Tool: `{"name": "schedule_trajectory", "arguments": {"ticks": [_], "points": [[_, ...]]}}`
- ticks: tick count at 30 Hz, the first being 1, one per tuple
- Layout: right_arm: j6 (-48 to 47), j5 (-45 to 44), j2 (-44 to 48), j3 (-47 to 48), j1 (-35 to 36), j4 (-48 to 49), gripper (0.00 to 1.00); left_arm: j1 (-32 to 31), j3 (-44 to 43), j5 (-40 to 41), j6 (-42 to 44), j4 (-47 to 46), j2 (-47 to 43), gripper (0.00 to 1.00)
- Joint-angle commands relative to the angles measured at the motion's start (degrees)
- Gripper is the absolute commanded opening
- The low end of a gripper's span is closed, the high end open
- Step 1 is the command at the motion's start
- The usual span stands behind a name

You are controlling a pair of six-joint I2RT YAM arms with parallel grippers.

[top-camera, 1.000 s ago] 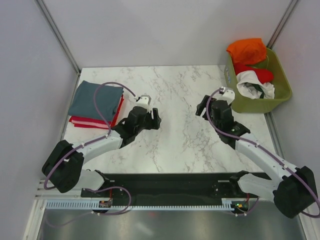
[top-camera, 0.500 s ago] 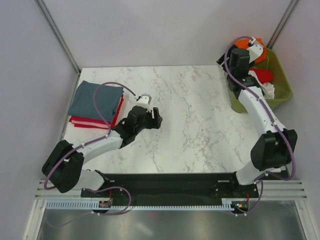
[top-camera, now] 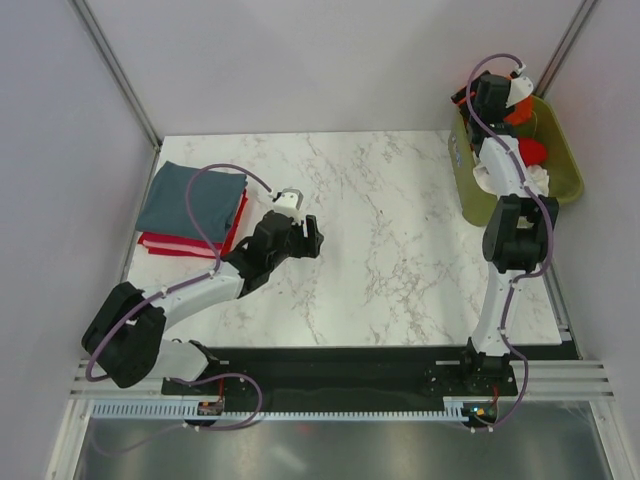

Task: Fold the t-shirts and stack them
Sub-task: Grab the tshirt from the pile

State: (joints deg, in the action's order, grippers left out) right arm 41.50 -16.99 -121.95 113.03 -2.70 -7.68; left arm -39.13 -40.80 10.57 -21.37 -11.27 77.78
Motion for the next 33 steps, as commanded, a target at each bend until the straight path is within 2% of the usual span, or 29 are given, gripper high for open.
{"name": "schedule_trajectory", "arguments": {"ticks": [1,7,10,11,13,16,24,27,33], "points": [[3.32,4.77,-5.21,7.37,-1.51,2.93,0.80,-0.24,0.46,2.09,3.26,-2.80,-2.28,0.75],[5.70,7.59,-11.02,10.36,-2.75,7.24,0.71,-0.24,-0.16,1.39,3.35,-2.71,-1.05,0.75],[7.27,8.55,-13.13,12.47,-2.84,8.81,0.57,-0.24,-0.42,1.74,3.52,-2.62,-0.87,0.75],[7.63,8.90,-13.49,12.39,-2.84,9.26,0.38,-0.24,-0.60,1.74,3.52,-2.53,-0.61,0.75],[8.25,9.35,-12.71,11.86,-2.93,10.05,0.15,-0.24,-0.77,1.74,3.52,-2.44,-0.35,0.75],[7.90,9.09,-9.03,7.48,-2.93,13.56,0.00,-0.24,-0.95,1.56,3.52,-2.36,0.09,0.75],[2.80,7.24,6.44,-2.19,-2.84,18.13,0.00,-0.24,-1.30,0.94,3.35,-2.36,0.80,0.74],[2.80,7.94,14.09,-5.62,-2.49,19.10,0.00,-0.24,-1.48,3.57,3.26,-1.22,0.01,0.74],[3.50,16.61,24.03,-5.28,1.63,15.16,0.00,-0.24,0.10,9.64,1.86,-0.77,-2.98,0.75]]}}
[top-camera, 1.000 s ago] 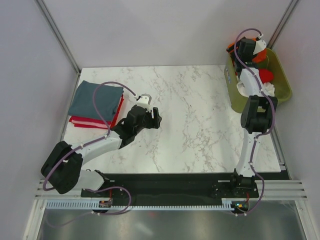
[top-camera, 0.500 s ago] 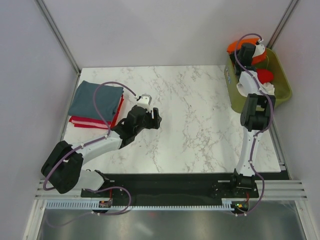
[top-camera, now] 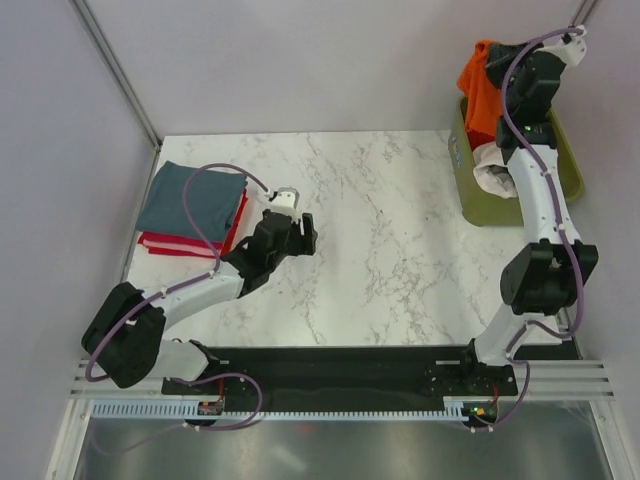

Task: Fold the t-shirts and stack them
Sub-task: Grab the tshirt from the pile, then move the tshirt to the center of the board, then flatten the tshirt out

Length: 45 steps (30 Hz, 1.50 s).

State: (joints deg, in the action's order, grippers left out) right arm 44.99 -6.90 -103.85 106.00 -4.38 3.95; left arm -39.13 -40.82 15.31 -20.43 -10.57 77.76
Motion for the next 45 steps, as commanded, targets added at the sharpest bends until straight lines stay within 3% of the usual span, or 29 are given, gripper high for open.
{"name": "schedule_trajectory", "arguments": {"ticks": [1,7,11,13,14,15,19,21,22,24,25,32,33,36,45], "points": [[0.88,8.20,7.34,1.93,3.94,3.35,0.00,-0.24,0.47,5.51,0.91,-1.47,-3.48,0.75],[11.84,20.49,9.72,5.54,8.34,2.56,0.00,-0.24,1.00,10.61,-0.23,-0.60,-4.19,0.75],[16.26,24.12,13.40,-0.33,7.90,3.00,0.01,-0.24,1.00,12.81,-0.76,0.11,-5.07,0.75],[17.32,25.26,17.62,-6.64,7.55,3.00,0.25,-0.24,1.18,12.90,-1.02,0.28,-5.60,0.75],[17.76,26.48,19.29,-14.77,7.29,2.91,0.34,-0.24,1.35,12.99,-1.02,0.28,-5.86,0.75],[18.11,26.84,23.04,-19.38,6.50,2.65,0.51,-0.24,1.53,13.08,-1.11,0.28,-6.38,0.75],[14.26,24.31,35.10,-45.89,5.70,2.38,0.75,-0.24,2.15,12.99,-1.63,0.20,-7.27,0.75],[8.31,22.38,40.37,-51.48,5.96,1.51,0.84,-0.24,2.32,13.34,-2.77,0.20,-7.27,0.76],[5.83,22.02,41.27,-54.55,6.14,0.46,0.85,-0.24,2.41,14.47,-3.39,0.28,-7.27,0.77],[-1.96,21.84,41.71,-56.07,6.75,-3.30,0.81,-0.24,2.85,17.19,-7.40,1.77,-7.18,0.98],[-4.01,21.49,41.19,-56.42,7.19,-4.46,0.80,-0.15,2.94,18.51,-8.74,2.30,-7.01,1.00],[-15.19,12.71,29.95,-54.15,19.47,-10.97,0.66,0.29,1.62,12.82,-8.67,2.04,-3.14,1.00],[-15.72,11.65,26.46,-53.36,20.72,-11.50,0.59,0.29,1.27,12.64,-8.49,2.13,-2.96,1.00],[-17.22,8.05,20.04,-49.75,25.29,-12.20,0.51,0.29,1.35,13.07,-8.58,2.13,-3.14,1.00],[-22.84,-9.44,7.80,-41.84,34.96,-16.16,0.54,0.29,2.50,15.01,-9.37,2.22,-5.42,1.00]]}}
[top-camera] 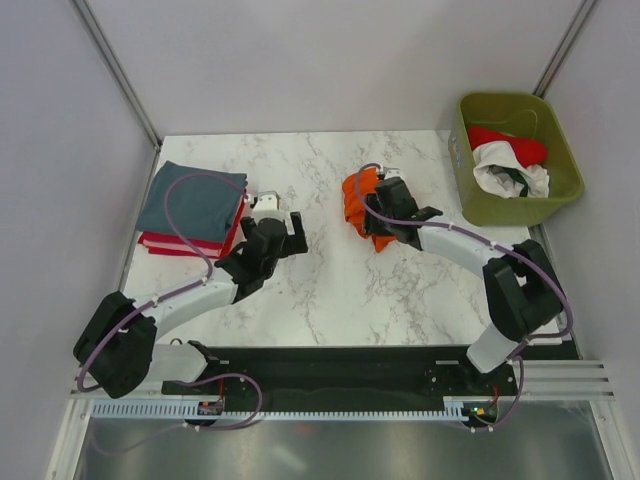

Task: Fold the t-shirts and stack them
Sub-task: Flatten the tshirt out

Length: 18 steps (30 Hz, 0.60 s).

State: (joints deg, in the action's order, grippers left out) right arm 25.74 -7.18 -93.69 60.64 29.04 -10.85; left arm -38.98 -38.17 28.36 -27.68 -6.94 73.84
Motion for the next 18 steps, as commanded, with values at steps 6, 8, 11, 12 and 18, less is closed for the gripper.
{"name": "schedule_trajectory", "arguments": {"ticks": [6,8,11,12,18], "points": [[-4.38,-17.51,-8.52,6.33,3.31,-3.83,0.54,0.14,-0.15,2.14,-2.11,-1.41,-1.77,1.00],[-4.47,-17.52,-10.01,6.68,3.48,-4.44,0.52,0.13,-0.06,2.57,-2.46,-1.32,-1.77,1.00],[-4.29,-16.12,-11.16,7.47,3.57,-4.44,0.41,0.22,0.12,2.84,-2.64,-1.23,-2.12,1.00],[-4.29,-15.41,-11.34,8.08,3.57,-4.53,0.28,0.14,0.12,3.10,-2.64,-1.23,-2.21,1.00],[-4.21,-0.58,-5.64,10.46,5.33,-2.78,0.00,0.13,0.12,3.98,-2.82,-1.23,-1.60,1.00]]}}
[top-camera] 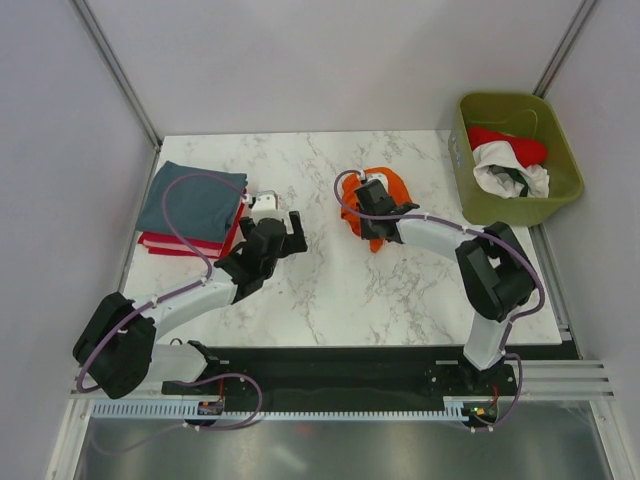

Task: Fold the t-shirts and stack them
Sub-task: Flatten the tshirt out

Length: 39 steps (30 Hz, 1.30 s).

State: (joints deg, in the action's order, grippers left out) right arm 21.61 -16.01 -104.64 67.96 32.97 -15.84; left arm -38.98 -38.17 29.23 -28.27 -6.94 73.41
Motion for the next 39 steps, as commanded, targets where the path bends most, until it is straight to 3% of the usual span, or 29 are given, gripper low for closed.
{"name": "schedule_trajectory", "arguments": {"ticks": [1,4,6,8,10,12,15,20,23,26,33,39], "points": [[0.36,10.19,6.80,4.01,1.39,2.65,0.00,0.13,0.12,3.28,-2.31,-1.23,-1.16,1.00],[1.86,19.31,15.22,8.22,1.31,2.91,0.00,0.13,-0.06,3.72,-2.23,-1.06,-0.63,1.00],[2.38,20.31,19.02,10.69,1.31,2.83,0.00,0.13,-0.06,4.25,-2.23,-0.88,-0.54,1.00],[3.61,17.09,25.41,12.54,0.87,2.39,0.00,0.13,-0.06,5.65,-2.84,-0.01,-0.81,1.00],[6.34,7.51,29.91,12.11,0.08,1.77,0.00,0.22,0.03,7.84,-4.33,0.78,-1.24,1.00],[7.31,-0.03,36.07,9.49,-1.50,1.68,0.00,0.22,0.03,9.25,-5.30,2.10,-1.51,1.00],[7.75,-2.45,41.26,4.22,-2.47,1.51,0.00,0.31,-0.06,9.35,-5.83,2.37,-1.69,1.00],[7.84,7.90,43.29,-3.88,-2.74,-2.00,0.00,0.31,-0.15,9.17,-5.48,2.72,-2.30,1.00],[7.49,9.42,45.75,-9.86,-2.74,-3.32,0.00,0.31,-0.15,9.00,-5.30,2.81,-2.83,1.00],[7.57,5.13,50.49,-14.34,-2.74,-5.17,0.00,0.31,-0.50,5.41,-2.85,1.50,-2.57,0.99],[10.54,0.89,60.95,-25.22,-2.74,-7.81,0.01,0.31,-1.29,-16.18,3.04,-4.31,0.24,0.95],[18.73,-4.01,69.46,-34.19,-2.74,-11.23,0.00,0.22,-9.36,-19.39,3.40,2.88,10.25,0.93]]}}
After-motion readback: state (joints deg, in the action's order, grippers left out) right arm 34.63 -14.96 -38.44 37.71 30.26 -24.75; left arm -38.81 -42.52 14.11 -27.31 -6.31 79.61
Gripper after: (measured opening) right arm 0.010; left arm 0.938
